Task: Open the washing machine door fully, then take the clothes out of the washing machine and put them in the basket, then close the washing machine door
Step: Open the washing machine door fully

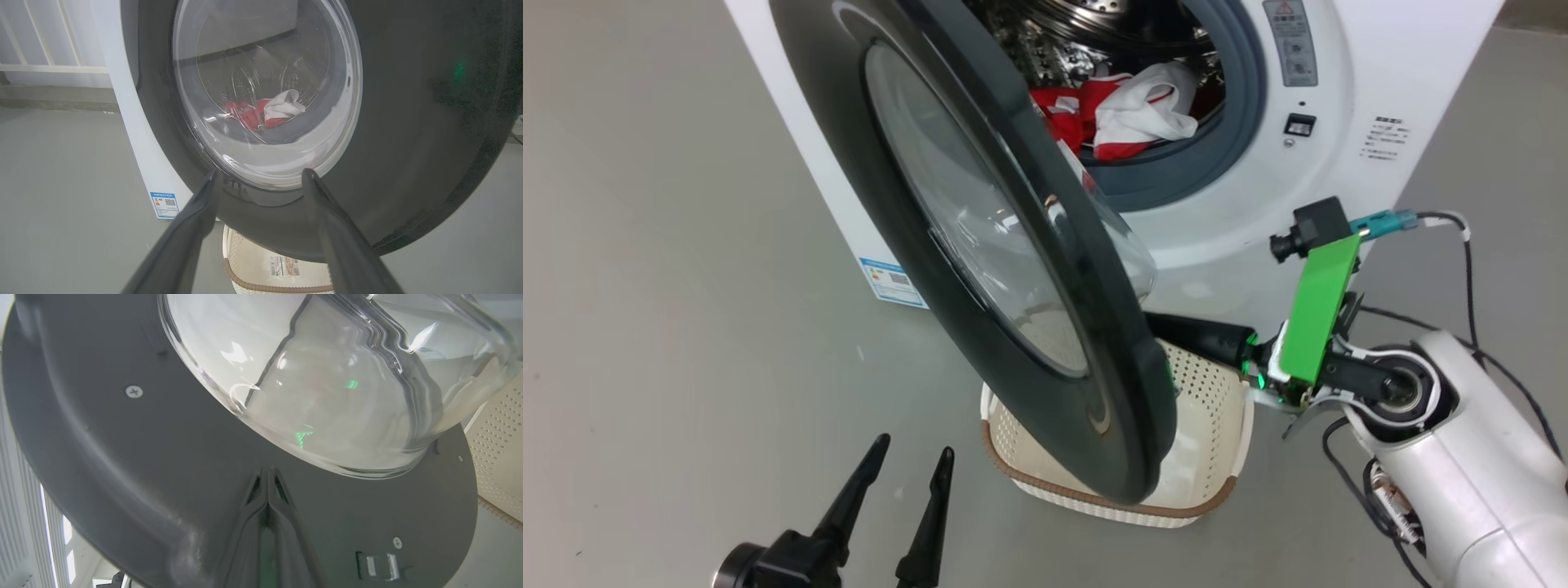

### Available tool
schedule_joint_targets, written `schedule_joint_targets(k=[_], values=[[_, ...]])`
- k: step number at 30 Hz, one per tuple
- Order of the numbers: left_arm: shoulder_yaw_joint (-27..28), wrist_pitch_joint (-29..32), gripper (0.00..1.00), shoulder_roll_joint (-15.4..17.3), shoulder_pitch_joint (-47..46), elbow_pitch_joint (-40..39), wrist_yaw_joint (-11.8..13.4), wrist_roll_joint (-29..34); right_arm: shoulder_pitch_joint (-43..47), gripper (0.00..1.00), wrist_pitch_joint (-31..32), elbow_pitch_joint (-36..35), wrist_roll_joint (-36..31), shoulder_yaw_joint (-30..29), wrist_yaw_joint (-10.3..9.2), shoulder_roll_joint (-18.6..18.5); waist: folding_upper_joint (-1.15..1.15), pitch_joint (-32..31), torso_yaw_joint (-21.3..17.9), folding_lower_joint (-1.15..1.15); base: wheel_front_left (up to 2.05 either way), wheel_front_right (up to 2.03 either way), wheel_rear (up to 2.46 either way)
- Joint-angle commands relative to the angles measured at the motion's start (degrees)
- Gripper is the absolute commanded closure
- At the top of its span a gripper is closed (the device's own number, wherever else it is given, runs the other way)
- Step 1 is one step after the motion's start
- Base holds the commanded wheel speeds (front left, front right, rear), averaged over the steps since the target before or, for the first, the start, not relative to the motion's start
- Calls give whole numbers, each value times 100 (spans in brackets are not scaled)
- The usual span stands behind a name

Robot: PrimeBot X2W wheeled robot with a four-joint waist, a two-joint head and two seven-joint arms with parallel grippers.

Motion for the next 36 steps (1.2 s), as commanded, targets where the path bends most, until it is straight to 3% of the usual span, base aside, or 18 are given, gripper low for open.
schedule_joint_targets(k=[1,36], values=[[199,-69,0,63,-18,-169,54,-15,42,100,39,-201,-19,90,29,114,0,-16,49,0,0,0,0],[472,-69,0,63,154,-120,152,-48,781,100,41,-771,-199,471,29,711,0,-330,1038,0,0,0,0]])
